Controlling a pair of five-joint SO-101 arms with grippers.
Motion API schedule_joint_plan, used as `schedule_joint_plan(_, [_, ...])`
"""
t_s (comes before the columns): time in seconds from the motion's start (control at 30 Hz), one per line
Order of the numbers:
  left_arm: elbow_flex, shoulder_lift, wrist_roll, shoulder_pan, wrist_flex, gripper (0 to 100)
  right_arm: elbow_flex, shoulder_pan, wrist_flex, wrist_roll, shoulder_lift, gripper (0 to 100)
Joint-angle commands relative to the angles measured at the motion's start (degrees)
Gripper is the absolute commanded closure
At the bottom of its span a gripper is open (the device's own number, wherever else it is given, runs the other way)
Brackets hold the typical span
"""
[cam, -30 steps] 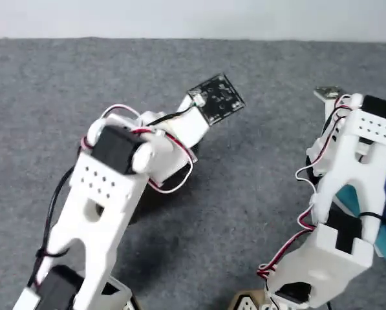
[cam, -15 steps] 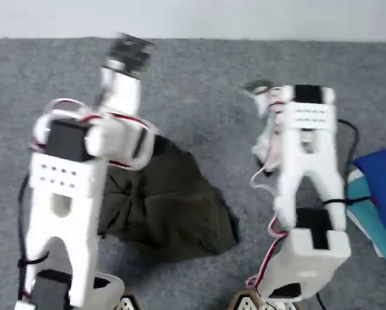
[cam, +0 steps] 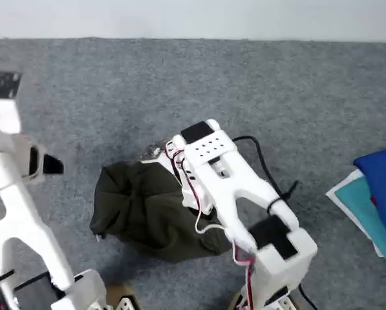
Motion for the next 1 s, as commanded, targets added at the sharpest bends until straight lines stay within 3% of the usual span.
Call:
schedule_joint_plan(0.0, [6.0,-1.8,-3.8,-4.7,1.4,72,-0.2,1.5,-3.5,0.5,5.4,60.1])
schedule_joint_plan(0.23, [10.5,-1.9,-5.2,-6.5,1.4,72,-5.2,1.7,-4.5,4.0,17.5,64.7])
schedule_joint_plan(0.43, [10.5,-1.8,-5.2,-6.4,1.4,72,-16.9,2.1,3.6,5.4,21.4,99.1])
schedule_joint_plan(0.53, [10.9,-1.8,-5.2,-6.4,1.4,72,-21.9,3.4,6.5,5.1,21.5,96.1])
schedule_joint_plan(0.6, [10.9,-1.8,-5.2,-6.4,1.4,72,-24.9,5.1,6.5,5.0,21.1,99.5])
schedule_joint_plan(0.97, [10.9,-1.8,-5.2,-6.4,1.5,72,-43.0,18.7,6.3,4.9,7.8,99.0])
